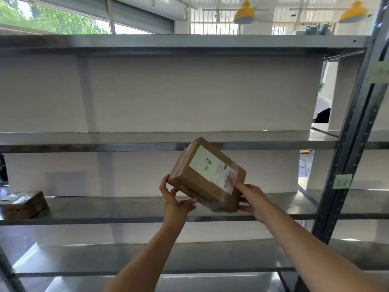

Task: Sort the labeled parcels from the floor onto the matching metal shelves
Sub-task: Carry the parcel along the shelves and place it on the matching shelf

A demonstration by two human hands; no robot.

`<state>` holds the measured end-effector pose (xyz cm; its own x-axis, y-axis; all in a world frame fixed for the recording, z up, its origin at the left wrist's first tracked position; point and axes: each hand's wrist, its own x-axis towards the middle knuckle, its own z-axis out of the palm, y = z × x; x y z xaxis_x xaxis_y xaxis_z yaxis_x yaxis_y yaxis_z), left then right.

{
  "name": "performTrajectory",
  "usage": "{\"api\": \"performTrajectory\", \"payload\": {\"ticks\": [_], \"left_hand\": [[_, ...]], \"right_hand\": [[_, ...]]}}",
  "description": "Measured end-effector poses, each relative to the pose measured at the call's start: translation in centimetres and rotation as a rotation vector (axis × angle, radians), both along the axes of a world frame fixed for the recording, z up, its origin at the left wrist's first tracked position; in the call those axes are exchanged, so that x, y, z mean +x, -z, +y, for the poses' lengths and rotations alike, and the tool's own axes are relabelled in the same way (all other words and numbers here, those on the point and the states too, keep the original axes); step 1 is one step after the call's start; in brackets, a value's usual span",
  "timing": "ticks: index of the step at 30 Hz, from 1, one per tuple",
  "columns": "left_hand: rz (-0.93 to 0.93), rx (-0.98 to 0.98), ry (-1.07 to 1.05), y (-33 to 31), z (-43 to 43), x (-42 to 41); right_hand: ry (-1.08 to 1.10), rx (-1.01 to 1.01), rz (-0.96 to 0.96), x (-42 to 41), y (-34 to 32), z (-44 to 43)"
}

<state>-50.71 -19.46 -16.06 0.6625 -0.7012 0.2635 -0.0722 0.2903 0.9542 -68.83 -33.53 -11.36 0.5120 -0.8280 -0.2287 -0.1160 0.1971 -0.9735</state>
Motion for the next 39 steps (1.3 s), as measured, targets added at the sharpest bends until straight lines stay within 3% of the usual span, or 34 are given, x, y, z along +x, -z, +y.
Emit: {"api": "performTrajectory", "payload": {"ticks": [6, 15, 26, 31, 39], "left_hand": [[0.027, 0.165, 0.067, -1.0, 0.7, 0.6], [0.152, 0.098, 0.016, 0.0, 0.6, 1.5], [-0.234, 0.240, 0.287, 1.2, 1.5, 3.4], [-0.520, 0.247, 0.163, 3.2, 0.6, 4.8], [-0.482, 0.088, 0.069, 2.1, 0.9, 2.2]], "right_hand": [[0.071, -0.038, -0.206, -0.2, 0.4, 0.5], [0.115, -0.106, -0.476, 0.2, -0.6, 0.1], [0.001, -0.149, -0.420, -1.4, -0.8, -1.0], [-0.040, -0.155, -0.377, -1.2, -0.9, -1.2], [0.097, -0.096, -0.580, 0.8, -0.1, -1.0]]}}
